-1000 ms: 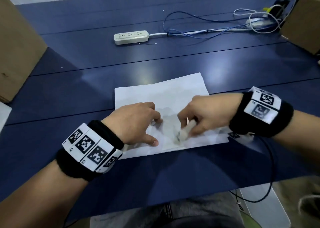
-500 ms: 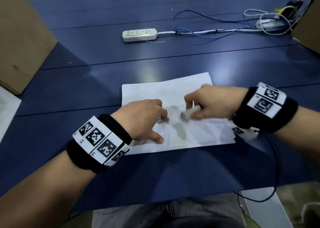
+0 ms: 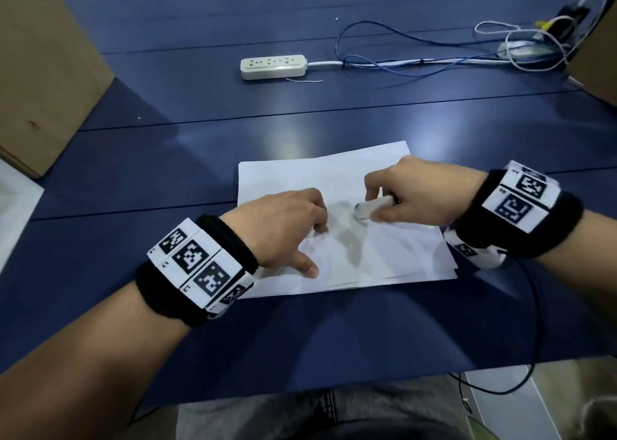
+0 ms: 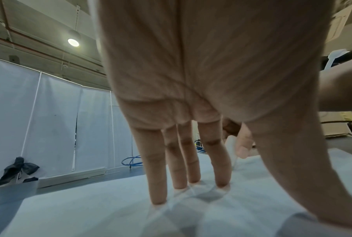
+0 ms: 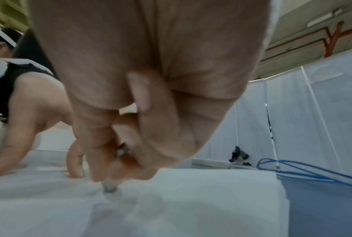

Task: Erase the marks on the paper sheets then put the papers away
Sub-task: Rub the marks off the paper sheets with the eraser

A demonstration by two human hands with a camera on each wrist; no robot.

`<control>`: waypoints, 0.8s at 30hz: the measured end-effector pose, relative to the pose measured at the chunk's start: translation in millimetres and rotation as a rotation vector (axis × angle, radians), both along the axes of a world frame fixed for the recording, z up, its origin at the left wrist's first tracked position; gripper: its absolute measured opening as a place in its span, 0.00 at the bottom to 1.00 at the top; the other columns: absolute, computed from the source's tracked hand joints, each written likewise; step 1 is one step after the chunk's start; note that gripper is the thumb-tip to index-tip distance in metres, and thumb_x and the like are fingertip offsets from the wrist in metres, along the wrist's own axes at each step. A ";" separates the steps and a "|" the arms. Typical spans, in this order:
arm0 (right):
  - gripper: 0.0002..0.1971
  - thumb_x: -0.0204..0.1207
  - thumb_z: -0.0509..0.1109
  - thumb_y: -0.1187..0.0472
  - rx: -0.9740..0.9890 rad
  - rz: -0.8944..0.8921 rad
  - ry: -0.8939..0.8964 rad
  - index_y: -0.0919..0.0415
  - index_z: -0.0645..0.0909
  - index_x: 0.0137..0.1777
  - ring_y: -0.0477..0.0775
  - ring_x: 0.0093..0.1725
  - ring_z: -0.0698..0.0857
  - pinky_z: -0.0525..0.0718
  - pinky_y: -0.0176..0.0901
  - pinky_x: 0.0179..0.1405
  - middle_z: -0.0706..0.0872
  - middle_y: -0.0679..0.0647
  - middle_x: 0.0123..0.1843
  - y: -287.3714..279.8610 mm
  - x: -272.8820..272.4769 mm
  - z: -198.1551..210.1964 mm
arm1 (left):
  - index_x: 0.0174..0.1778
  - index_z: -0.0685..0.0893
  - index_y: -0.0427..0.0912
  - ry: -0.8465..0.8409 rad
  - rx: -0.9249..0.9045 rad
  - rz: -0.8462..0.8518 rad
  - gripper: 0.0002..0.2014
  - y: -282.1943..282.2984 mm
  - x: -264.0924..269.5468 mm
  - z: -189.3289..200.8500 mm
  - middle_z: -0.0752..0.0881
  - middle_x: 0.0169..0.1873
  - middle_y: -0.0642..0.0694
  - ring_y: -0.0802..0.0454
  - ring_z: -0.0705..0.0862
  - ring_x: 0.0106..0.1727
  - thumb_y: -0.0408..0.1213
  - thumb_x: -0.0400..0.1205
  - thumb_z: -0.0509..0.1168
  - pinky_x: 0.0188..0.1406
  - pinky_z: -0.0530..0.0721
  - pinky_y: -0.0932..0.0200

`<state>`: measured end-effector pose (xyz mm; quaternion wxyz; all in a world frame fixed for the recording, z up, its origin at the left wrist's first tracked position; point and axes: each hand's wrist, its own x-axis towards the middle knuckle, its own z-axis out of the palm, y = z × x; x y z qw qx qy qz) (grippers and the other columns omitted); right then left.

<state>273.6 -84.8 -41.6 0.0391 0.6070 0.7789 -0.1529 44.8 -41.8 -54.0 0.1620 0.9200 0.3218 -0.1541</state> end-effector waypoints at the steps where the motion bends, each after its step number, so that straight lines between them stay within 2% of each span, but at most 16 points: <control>1: 0.11 0.76 0.71 0.49 -0.032 0.028 0.015 0.50 0.81 0.55 0.42 0.35 0.78 0.84 0.45 0.42 0.85 0.45 0.34 -3.7 0.0 1.3 | 0.59 0.82 0.52 0.002 0.000 0.000 0.28 0.7 0.6 -0.2 0.74 0.61 0.60 0.54 0.81 0.53 0.58 0.66 0.80 0.55 0.83 0.47; 3: 0.08 0.74 0.74 0.51 -0.205 0.126 0.074 0.49 0.82 0.51 0.40 0.32 0.78 0.79 0.38 0.33 0.84 0.46 0.32 -17.5 -4.5 5.2 | 0.59 0.82 0.52 0.015 0.005 -0.003 0.29 1.9 1.1 -1.4 0.74 0.60 0.58 0.53 0.81 0.54 0.58 0.66 0.80 0.55 0.83 0.46; 5: 0.07 0.72 0.75 0.51 -0.362 0.175 0.114 0.47 0.82 0.47 0.42 0.33 0.80 0.81 0.43 0.34 0.88 0.47 0.35 -29.8 -10.0 7.1 | 0.59 0.81 0.51 0.021 0.009 -0.004 0.28 2.7 0.9 -2.7 0.75 0.58 0.57 0.52 0.80 0.54 0.57 0.67 0.80 0.54 0.83 0.46; 6: 0.07 0.72 0.75 0.51 -0.378 0.166 0.110 0.47 0.81 0.47 0.44 0.34 0.81 0.83 0.46 0.36 0.89 0.48 0.37 -30.8 -10.9 6.7 | 0.59 0.80 0.51 0.020 0.010 -0.003 0.28 2.8 0.5 -3.5 0.75 0.56 0.57 0.52 0.80 0.54 0.57 0.67 0.80 0.54 0.83 0.46; 8: 0.09 0.72 0.75 0.50 -0.293 0.125 0.073 0.47 0.83 0.51 0.44 0.33 0.81 0.82 0.46 0.37 0.88 0.49 0.36 -20.7 -8.4 3.5 | 0.58 0.80 0.52 0.016 0.014 -0.001 0.28 2.6 0.6 -3.2 0.75 0.55 0.58 0.53 0.79 0.54 0.58 0.67 0.79 0.53 0.82 0.46; 11: 0.10 0.76 0.73 0.50 -0.063 0.047 0.022 0.50 0.83 0.54 0.36 0.31 0.78 0.77 0.42 0.35 0.82 0.42 0.31 0.7 -3.5 0.7 | 0.60 0.80 0.53 0.031 0.012 -0.006 0.29 1.9 2.9 0.0 0.75 0.53 0.58 0.53 0.79 0.54 0.57 0.67 0.80 0.53 0.82 0.50; 13: 0.11 0.76 0.71 0.49 0.011 0.014 0.019 0.52 0.83 0.54 0.36 0.32 0.77 0.77 0.42 0.34 0.82 0.42 0.31 4.6 -1.5 0.5 | 0.60 0.80 0.52 0.034 0.014 -0.011 0.29 1.8 3.9 1.1 0.75 0.53 0.58 0.53 0.79 0.54 0.57 0.67 0.80 0.53 0.81 0.50; 15: 0.09 0.75 0.73 0.52 -0.063 0.075 0.049 0.52 0.82 0.52 0.37 0.30 0.78 0.75 0.38 0.32 0.82 0.44 0.31 -4.2 -3.2 2.3 | 0.60 0.81 0.52 0.031 0.012 -0.010 0.29 1.9 3.6 1.0 0.75 0.53 0.57 0.53 0.79 0.54 0.57 0.67 0.80 0.54 0.81 0.49; 18: 0.08 0.70 0.77 0.52 -0.309 0.175 0.107 0.48 0.82 0.46 0.40 0.32 0.80 0.76 0.34 0.29 0.86 0.49 0.33 -26.3 -11.5 5.5 | 0.59 0.80 0.51 0.042 0.014 -0.011 0.28 2.3 3.1 -0.3 0.76 0.56 0.56 0.51 0.80 0.54 0.57 0.67 0.80 0.54 0.81 0.48; 21: 0.09 0.72 0.76 0.50 -0.242 0.131 0.068 0.47 0.84 0.51 0.38 0.33 0.80 0.76 0.31 0.30 0.86 0.48 0.34 -20.6 -9.0 3.3 | 0.60 0.80 0.51 0.041 0.018 -0.016 0.29 3.0 4.1 -0.1 0.76 0.55 0.56 0.52 0.79 0.54 0.57 0.67 0.80 0.54 0.81 0.49; 22: 0.10 0.73 0.75 0.50 -0.176 0.098 0.036 0.47 0.83 0.53 0.38 0.32 0.79 0.78 0.33 0.33 0.84 0.46 0.34 -13.4 -6.7 1.5 | 0.60 0.80 0.51 0.040 0.018 -0.019 0.29 3.3 4.2 0.2 0.76 0.55 0.56 0.52 0.79 0.54 0.57 0.67 0.80 0.53 0.81 0.50; 24: 0.12 0.75 0.70 0.47 -0.038 0.020 -0.008 0.50 0.82 0.54 0.41 0.35 0.79 0.85 0.45 0.41 0.85 0.45 0.36 -2.5 -2.1 0.6 | 0.60 0.80 0.51 0.038 0.019 -0.017 0.29 3.3 4.4 0.2 0.76 0.54 0.57 0.53 0.79 0.53 0.58 0.67 0.80 0.52 0.81 0.50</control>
